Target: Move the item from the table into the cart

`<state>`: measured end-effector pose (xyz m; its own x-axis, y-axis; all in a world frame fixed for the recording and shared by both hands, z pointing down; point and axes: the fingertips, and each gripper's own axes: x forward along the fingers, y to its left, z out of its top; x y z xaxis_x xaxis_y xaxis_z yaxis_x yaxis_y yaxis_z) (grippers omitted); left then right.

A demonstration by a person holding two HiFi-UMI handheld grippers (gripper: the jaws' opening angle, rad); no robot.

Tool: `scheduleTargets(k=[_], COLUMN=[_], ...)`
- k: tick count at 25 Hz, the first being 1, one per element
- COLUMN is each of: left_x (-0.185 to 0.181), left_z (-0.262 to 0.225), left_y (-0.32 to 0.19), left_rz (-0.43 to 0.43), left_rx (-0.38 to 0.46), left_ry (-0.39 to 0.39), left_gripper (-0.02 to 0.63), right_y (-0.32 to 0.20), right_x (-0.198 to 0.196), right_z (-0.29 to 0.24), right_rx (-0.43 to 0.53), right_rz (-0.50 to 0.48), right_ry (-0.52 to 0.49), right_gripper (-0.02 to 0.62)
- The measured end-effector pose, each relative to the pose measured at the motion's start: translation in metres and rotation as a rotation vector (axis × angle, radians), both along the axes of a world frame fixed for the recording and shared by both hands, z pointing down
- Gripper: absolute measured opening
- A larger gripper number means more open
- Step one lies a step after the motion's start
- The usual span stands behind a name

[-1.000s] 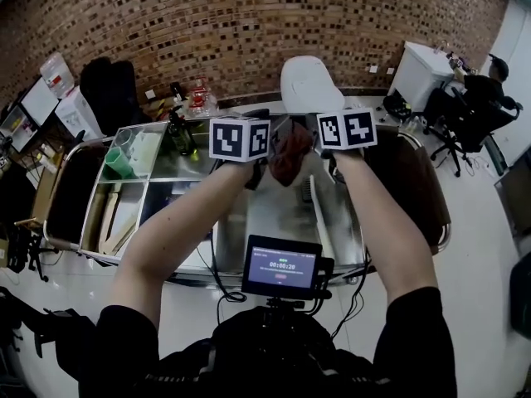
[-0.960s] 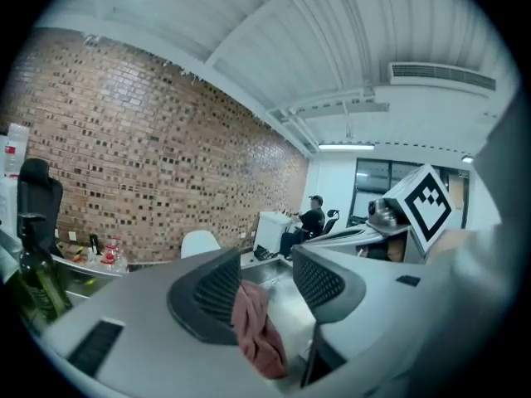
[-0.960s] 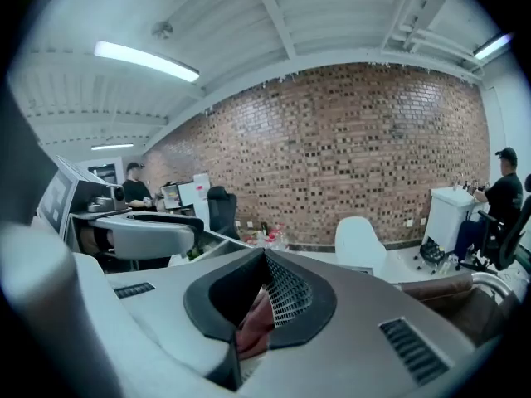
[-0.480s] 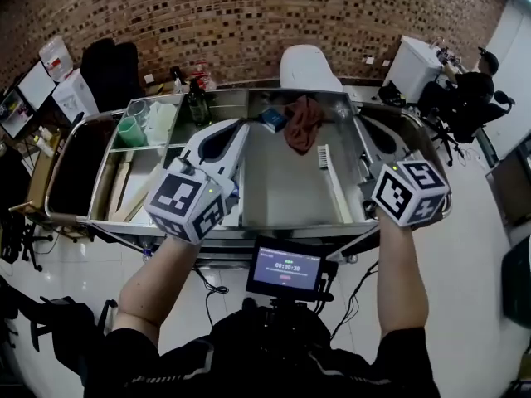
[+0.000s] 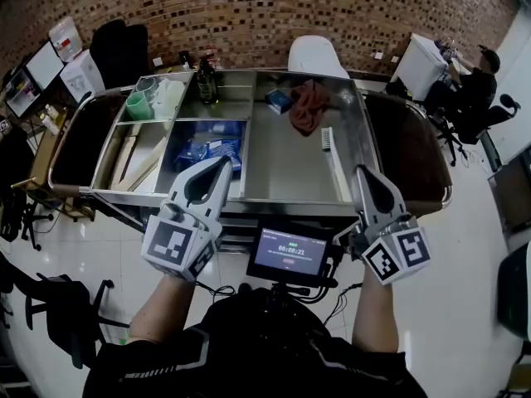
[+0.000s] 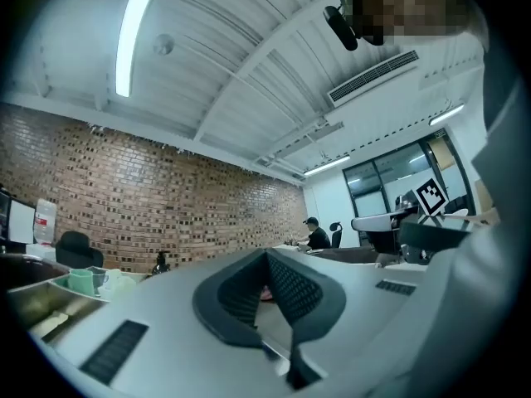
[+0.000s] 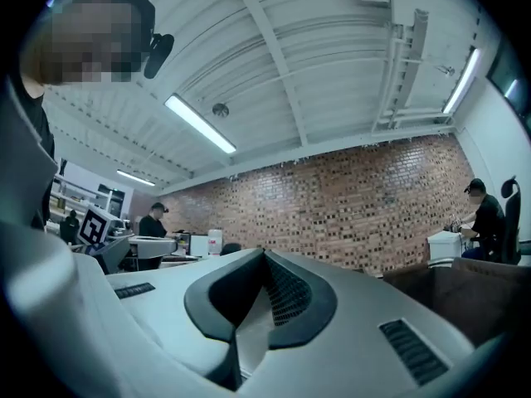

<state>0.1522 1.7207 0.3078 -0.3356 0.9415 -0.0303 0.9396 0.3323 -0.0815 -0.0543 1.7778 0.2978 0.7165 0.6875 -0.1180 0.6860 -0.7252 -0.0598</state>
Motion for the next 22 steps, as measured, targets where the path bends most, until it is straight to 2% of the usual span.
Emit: scheduleTargets(k=[4,12,22], left_x=[0.003,-0.005,-0.007], left_z=[0.027,0.041,0.046], left_y=[-0.01,-0.015,-0.013], left_rz=[-0.02,-0.017,-0.022], left_rx=[0.063,0.1,0.068], left_ry=[-0.025,0.001,0.021], left_gripper=[0.003,0.003,0.003], right_y=[-0.008,-0.013,-0.013], right_x=[-0.001,-0.005,-0.004], right_z=[0.02,0.035,0.044], right_rx=[0.026,0.044,0.055], right_rz=[0.0,0.005,-0.002], right_ry=[-0.011,-0.014,-0.022], right_gripper=[0.002,0.002,0.002])
